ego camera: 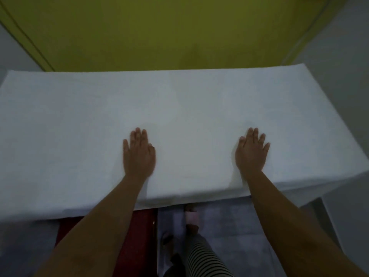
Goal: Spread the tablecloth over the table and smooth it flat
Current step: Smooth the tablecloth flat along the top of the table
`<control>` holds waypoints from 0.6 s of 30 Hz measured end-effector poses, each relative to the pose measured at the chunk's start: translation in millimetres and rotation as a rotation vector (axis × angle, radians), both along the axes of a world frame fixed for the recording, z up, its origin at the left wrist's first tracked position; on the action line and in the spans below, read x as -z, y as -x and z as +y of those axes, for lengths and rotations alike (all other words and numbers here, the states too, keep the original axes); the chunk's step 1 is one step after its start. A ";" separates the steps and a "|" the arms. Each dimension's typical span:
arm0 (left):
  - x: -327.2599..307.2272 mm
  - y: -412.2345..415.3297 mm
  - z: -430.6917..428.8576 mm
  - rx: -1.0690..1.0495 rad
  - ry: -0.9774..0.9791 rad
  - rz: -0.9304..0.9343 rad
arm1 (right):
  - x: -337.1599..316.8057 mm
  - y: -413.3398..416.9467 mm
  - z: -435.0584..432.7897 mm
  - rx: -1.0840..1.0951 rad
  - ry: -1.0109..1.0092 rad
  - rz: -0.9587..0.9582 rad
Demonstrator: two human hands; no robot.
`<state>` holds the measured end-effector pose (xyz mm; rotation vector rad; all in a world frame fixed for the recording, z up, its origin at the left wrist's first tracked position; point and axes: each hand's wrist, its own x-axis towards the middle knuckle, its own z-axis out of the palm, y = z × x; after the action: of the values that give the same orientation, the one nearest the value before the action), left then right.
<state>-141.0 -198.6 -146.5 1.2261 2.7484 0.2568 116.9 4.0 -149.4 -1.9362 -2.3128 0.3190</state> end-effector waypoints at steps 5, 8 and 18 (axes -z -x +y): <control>2.5 -1.3 2.5 0.004 -0.033 0.023 | -1.4 -92.0 -4.0 0.190 -0.006 0.023; -1.8 -8.1 7.9 -0.038 0.031 0.023 | -1.0 -129.9 -17.4 0.278 0.001 0.035; -14.2 -179.4 94.8 0.425 0.059 -0.078 | -19.7 -90.7 35.4 -0.274 0.072 -0.023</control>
<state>38.4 -103.8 -132.3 1.6972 2.3365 0.1725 207.6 39.4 -129.7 -1.6580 -2.6183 0.4100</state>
